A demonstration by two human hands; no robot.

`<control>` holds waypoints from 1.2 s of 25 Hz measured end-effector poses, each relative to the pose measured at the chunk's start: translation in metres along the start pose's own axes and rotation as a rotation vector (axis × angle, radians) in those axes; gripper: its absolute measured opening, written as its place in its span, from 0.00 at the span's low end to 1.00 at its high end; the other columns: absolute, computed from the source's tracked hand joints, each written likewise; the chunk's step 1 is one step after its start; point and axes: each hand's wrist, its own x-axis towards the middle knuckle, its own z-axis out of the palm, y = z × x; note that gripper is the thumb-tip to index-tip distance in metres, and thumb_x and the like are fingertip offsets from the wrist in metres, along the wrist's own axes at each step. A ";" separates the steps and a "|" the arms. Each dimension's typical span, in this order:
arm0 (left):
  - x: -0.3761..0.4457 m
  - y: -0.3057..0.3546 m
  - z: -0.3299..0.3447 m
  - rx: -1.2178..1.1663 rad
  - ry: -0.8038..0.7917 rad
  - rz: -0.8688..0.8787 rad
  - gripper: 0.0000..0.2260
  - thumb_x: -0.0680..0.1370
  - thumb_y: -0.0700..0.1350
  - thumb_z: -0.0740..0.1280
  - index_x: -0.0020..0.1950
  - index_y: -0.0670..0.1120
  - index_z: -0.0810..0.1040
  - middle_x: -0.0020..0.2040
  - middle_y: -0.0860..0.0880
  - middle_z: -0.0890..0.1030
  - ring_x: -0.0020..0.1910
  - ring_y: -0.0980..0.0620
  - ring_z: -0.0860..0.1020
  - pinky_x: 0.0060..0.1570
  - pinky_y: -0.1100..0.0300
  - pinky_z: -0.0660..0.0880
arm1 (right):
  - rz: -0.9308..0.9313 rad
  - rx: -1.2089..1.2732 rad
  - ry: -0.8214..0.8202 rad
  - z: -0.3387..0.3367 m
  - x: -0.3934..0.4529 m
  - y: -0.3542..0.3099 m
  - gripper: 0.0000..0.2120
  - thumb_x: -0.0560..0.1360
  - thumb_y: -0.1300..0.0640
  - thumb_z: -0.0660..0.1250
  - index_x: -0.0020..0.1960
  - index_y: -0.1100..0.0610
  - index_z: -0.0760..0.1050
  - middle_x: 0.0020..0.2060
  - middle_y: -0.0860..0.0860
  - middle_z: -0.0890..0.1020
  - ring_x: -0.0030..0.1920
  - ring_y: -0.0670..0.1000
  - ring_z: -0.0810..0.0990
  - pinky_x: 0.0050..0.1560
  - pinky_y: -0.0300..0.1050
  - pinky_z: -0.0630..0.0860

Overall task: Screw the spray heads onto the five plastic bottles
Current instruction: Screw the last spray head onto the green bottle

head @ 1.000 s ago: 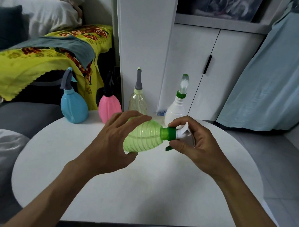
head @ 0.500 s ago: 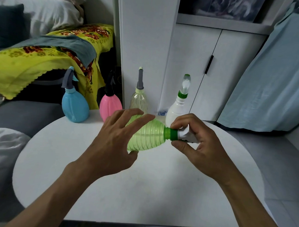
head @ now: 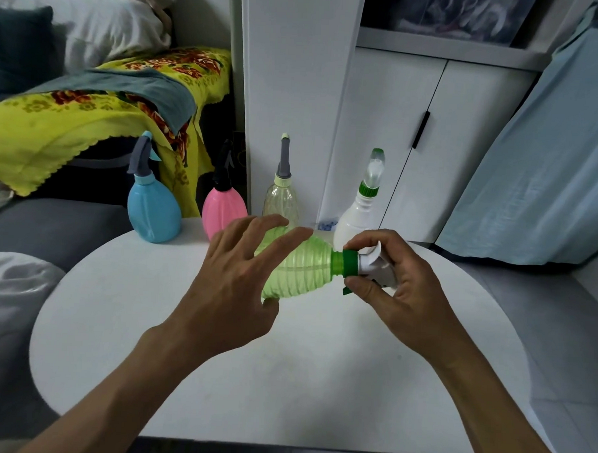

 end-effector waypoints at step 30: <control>-0.002 0.009 0.010 0.155 0.063 0.066 0.39 0.62 0.36 0.74 0.72 0.49 0.69 0.68 0.41 0.74 0.67 0.38 0.68 0.65 0.46 0.65 | 0.159 0.085 -0.002 -0.004 0.004 0.000 0.17 0.75 0.43 0.68 0.62 0.40 0.69 0.41 0.48 0.79 0.36 0.44 0.80 0.37 0.35 0.77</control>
